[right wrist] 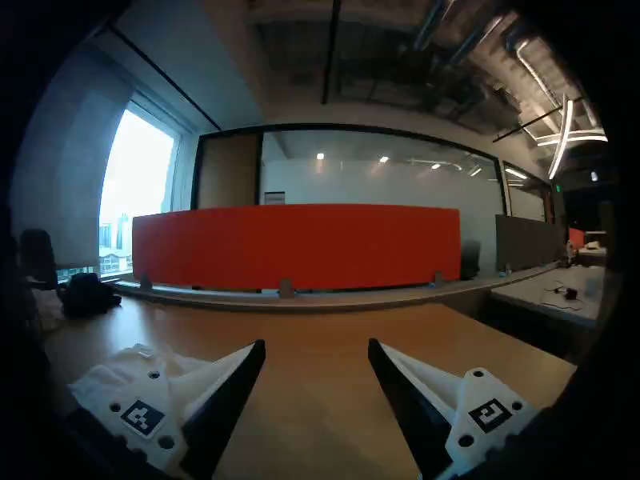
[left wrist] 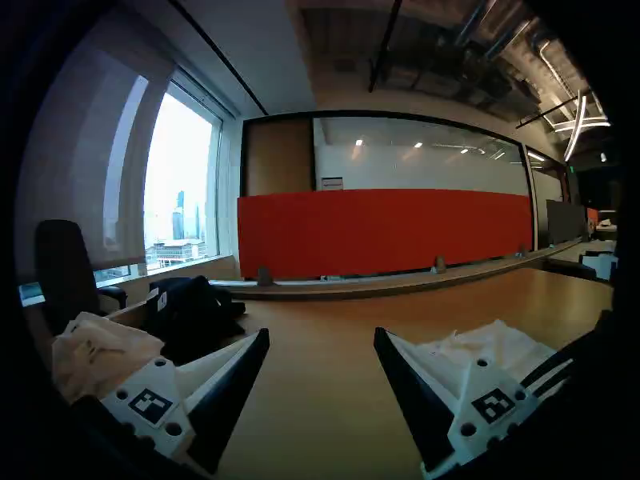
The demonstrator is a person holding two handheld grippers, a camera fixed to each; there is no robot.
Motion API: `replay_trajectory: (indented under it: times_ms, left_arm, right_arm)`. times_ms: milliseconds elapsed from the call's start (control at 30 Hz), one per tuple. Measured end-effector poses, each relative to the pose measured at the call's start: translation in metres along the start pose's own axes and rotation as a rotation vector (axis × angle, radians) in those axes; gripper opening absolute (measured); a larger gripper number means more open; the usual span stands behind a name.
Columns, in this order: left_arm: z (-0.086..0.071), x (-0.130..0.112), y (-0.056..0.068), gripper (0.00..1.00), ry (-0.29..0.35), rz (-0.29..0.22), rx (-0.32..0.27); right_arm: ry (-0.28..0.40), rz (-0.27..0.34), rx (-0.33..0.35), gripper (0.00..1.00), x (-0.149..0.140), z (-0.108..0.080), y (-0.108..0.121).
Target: Fold towel
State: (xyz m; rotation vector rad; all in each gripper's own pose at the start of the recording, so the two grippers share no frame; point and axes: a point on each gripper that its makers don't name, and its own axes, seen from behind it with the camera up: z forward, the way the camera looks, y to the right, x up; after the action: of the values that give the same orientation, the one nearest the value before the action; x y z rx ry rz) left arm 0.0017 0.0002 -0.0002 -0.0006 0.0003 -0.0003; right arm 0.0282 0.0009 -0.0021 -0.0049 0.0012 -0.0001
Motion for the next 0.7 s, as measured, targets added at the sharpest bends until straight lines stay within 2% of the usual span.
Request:
replay_trajectory:
  times_ms: [400, 567, 700]
  left_arm:
    - [-0.011, 0.087, 0.01, 0.97, -0.017, -0.021, -0.037]
    - [-0.014, 0.103, 0.008, 0.97, -0.048, -0.022, -0.045]
    - [-0.015, 0.11, 0.011, 0.97, -0.083, -0.007, -0.073]
  right_arm:
    - [-0.023, -0.004, 0.001, 0.99, 0.082, -0.01, -0.013]
    - [-0.042, -0.026, 0.014, 0.99, 0.103, -0.011, -0.02]
    - [-0.061, -0.051, 0.052, 0.99, 0.117, -0.012, -0.03]
